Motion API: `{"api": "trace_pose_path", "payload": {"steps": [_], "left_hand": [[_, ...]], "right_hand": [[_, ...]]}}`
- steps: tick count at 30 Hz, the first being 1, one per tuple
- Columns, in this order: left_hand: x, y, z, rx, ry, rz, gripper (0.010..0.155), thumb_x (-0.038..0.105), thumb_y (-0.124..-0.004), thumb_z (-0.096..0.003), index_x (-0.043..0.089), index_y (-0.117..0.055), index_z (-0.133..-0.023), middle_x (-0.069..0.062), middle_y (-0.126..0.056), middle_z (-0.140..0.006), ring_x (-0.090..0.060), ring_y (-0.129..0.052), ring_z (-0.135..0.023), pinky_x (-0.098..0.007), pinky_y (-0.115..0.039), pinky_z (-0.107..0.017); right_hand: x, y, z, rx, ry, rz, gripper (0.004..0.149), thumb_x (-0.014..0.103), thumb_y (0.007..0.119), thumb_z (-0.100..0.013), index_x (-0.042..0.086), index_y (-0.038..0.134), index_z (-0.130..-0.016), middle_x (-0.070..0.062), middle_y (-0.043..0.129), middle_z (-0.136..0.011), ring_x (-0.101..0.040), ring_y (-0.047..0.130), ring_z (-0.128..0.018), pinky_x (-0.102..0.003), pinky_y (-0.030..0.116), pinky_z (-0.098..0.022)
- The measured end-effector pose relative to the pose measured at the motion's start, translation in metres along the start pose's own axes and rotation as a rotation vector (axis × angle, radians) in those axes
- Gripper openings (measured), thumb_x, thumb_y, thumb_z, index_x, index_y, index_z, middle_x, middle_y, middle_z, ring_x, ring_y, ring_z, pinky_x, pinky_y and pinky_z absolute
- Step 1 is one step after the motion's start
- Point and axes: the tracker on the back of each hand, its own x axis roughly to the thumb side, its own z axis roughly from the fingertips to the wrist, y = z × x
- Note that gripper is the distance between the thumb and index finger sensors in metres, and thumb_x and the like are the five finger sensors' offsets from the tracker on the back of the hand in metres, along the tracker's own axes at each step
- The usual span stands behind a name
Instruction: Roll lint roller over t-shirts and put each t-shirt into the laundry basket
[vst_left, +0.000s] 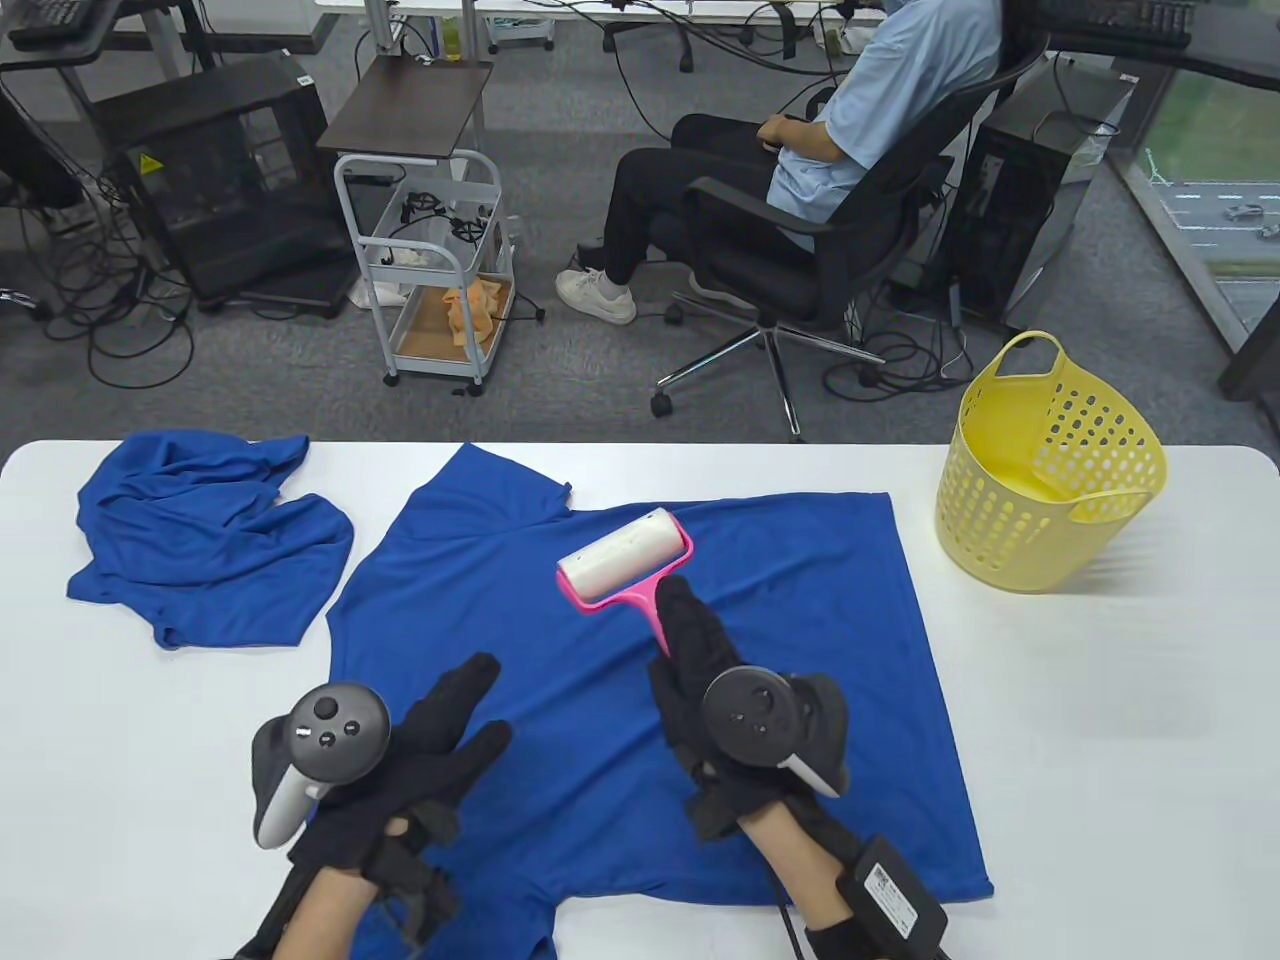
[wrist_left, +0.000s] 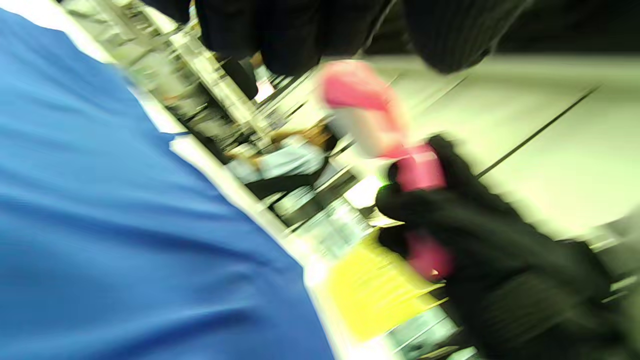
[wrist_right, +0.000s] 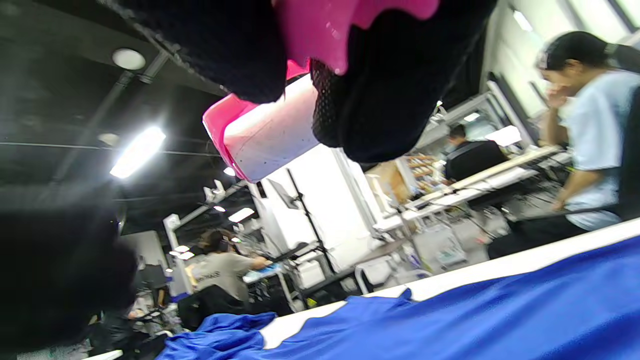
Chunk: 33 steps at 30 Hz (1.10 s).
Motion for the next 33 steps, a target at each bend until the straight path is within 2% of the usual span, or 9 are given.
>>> {"api": "trace_pose_path", "payload": {"steps": [5,9,16,22,24,26,28,31,33], "left_hand": [[0.030,-0.033,0.000,-0.037,0.042,-0.076,0.073,0.058,-0.065,-0.0499,0.017,-0.049,-0.109,-0.009,-0.066,-0.111,-0.040,-0.070,-0.106,-0.055,-0.062,-0.074],[0.031,-0.050,-0.004,-0.033,0.037,0.081,0.075,0.051,-0.063,-0.0515,0.005,-0.038,-0.106,-0.017,-0.059,-0.108,-0.041,-0.074,-0.102,-0.056,-0.067,-0.070],[0.018,-0.043,-0.004,-0.088,-0.009,0.181,0.078,0.040,-0.073,-0.0519,0.009,-0.028,-0.107,-0.013,-0.051,-0.110,-0.032,-0.079,-0.102,-0.059,-0.072,-0.067],[0.011,-0.039,-0.005,0.018,0.026,0.123,0.069,0.033,-0.080,-0.0503,0.016,-0.042,-0.106,-0.011,-0.065,-0.099,-0.027,-0.095,-0.087,-0.054,-0.081,-0.062],[0.007,-0.039,-0.004,0.077,0.047,0.073,0.065,0.035,-0.079,-0.0500,0.016,-0.048,-0.104,-0.011,-0.071,-0.094,-0.027,-0.099,-0.077,-0.050,-0.086,-0.056],[0.003,-0.037,-0.003,0.083,0.085,-0.034,0.066,0.040,-0.078,-0.0500,0.015,-0.049,-0.103,-0.010,-0.074,-0.089,-0.021,-0.105,-0.065,-0.042,-0.092,-0.048],[-0.005,-0.031,-0.002,0.112,0.157,-0.145,0.066,0.048,-0.076,-0.0495,0.013,-0.053,-0.101,-0.008,-0.079,-0.082,-0.013,-0.112,-0.040,-0.025,-0.097,-0.024],[-0.014,-0.026,-0.002,0.088,0.280,-0.240,0.067,0.049,-0.077,-0.0492,0.010,-0.057,-0.099,-0.009,-0.083,-0.076,-0.009,-0.111,-0.022,-0.018,-0.094,-0.011],[-0.018,-0.028,-0.003,0.017,0.366,-0.308,0.066,0.049,-0.078,-0.0491,0.009,-0.060,-0.099,-0.010,-0.085,-0.074,-0.008,-0.111,-0.018,-0.017,-0.093,-0.008]], "right_hand": [[0.031,0.009,0.020,-0.115,-0.135,0.114,0.067,0.025,0.076,-0.051,0.011,0.038,-0.104,-0.019,0.063,-0.104,-0.027,0.087,-0.083,-0.035,0.088,-0.058],[0.043,0.018,0.028,-0.087,-0.170,0.118,0.069,0.024,0.077,-0.050,0.011,0.036,-0.104,-0.019,0.060,-0.106,-0.028,0.084,-0.086,-0.036,0.086,-0.061],[0.023,0.015,0.028,0.121,-0.235,-0.340,0.071,0.025,0.082,-0.050,0.018,0.037,-0.105,-0.016,0.047,-0.114,-0.036,0.063,-0.098,-0.048,0.071,-0.068],[0.023,0.020,0.032,0.266,-0.296,-0.346,0.074,0.030,0.080,-0.051,0.017,0.032,-0.106,-0.019,0.038,-0.114,-0.039,0.052,-0.100,-0.052,0.063,-0.070],[0.019,0.018,0.035,0.275,-0.292,-0.281,0.068,0.032,0.079,-0.052,0.019,0.040,-0.106,-0.016,0.046,-0.114,-0.037,0.058,-0.099,-0.053,0.061,-0.069],[0.005,0.012,0.041,0.293,-0.251,-0.133,0.064,0.038,0.077,-0.053,0.022,0.046,-0.106,-0.012,0.055,-0.115,-0.036,0.061,-0.100,-0.054,0.061,-0.069],[-0.023,0.008,0.045,0.305,-0.133,0.055,0.062,0.041,0.074,-0.054,0.024,0.047,-0.107,-0.010,0.056,-0.115,-0.037,0.058,-0.101,-0.055,0.059,-0.070],[-0.086,0.009,0.053,0.429,0.182,0.282,0.069,0.046,0.072,-0.054,0.023,0.039,-0.109,-0.013,0.045,-0.119,-0.042,0.043,-0.103,-0.060,0.051,-0.071],[-0.133,0.014,0.064,0.613,0.434,0.388,0.074,0.052,0.068,-0.054,0.023,0.029,-0.110,-0.016,0.027,-0.119,-0.047,0.029,-0.102,-0.064,0.043,-0.071]]}}
